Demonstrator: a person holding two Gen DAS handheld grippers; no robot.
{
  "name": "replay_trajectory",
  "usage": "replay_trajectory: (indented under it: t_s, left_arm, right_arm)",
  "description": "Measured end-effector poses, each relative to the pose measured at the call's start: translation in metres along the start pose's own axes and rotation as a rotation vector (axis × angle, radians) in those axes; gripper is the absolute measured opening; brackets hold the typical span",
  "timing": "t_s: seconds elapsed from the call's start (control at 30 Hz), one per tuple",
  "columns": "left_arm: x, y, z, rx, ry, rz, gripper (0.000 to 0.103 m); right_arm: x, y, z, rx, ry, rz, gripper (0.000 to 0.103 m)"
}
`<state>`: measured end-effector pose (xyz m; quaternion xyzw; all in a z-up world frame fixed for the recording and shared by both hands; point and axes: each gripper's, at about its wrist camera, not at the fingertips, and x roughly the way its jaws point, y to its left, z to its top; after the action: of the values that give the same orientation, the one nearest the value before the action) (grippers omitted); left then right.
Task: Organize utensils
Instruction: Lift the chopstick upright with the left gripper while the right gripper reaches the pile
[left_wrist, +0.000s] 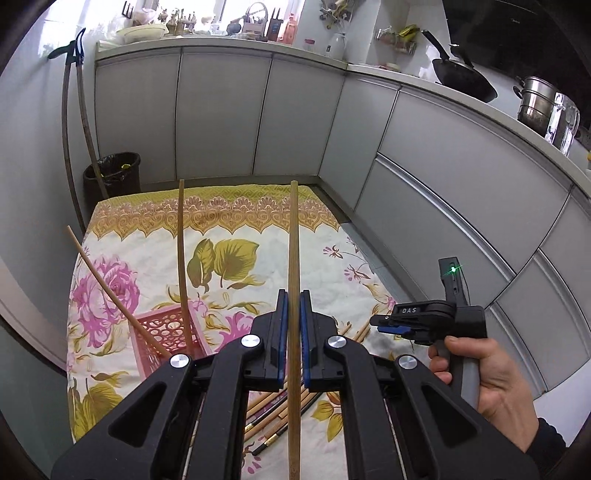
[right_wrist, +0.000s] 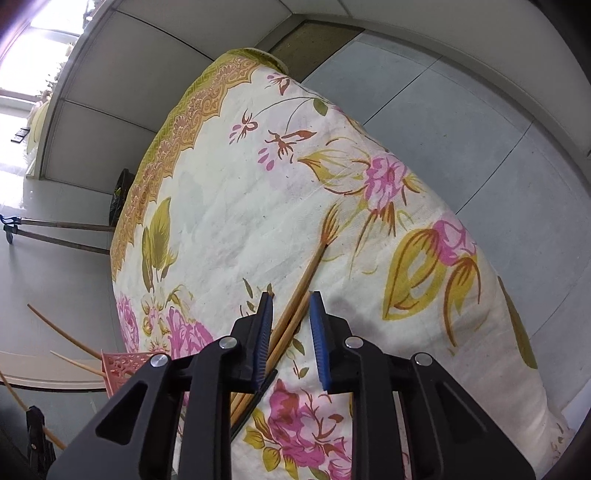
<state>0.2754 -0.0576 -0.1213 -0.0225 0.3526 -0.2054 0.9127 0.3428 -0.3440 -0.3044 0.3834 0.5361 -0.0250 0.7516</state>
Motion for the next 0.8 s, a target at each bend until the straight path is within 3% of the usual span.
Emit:
replay_trajectory:
  t_s: [0.33,0.6,0.8]
  left_arm:
    - [-0.012,0.015,0.000,-0.007,-0.022,0.007,0.005]
    - [-0.017,0.028,0.001,-0.033,-0.031,0.003,0.005]
    - [-0.016,0.028,0.001,-0.033,-0.032,0.006,0.005]
  right_arm:
    - [0.025,0.028,0.007,-0.076,-0.021,-0.159,0.021]
    - [0.040,0.057,0.000,-0.198,-0.032,-0.178,0.021]
    - [0.042,0.058,0.003,-0.215,-0.056,-0.215,0.009]
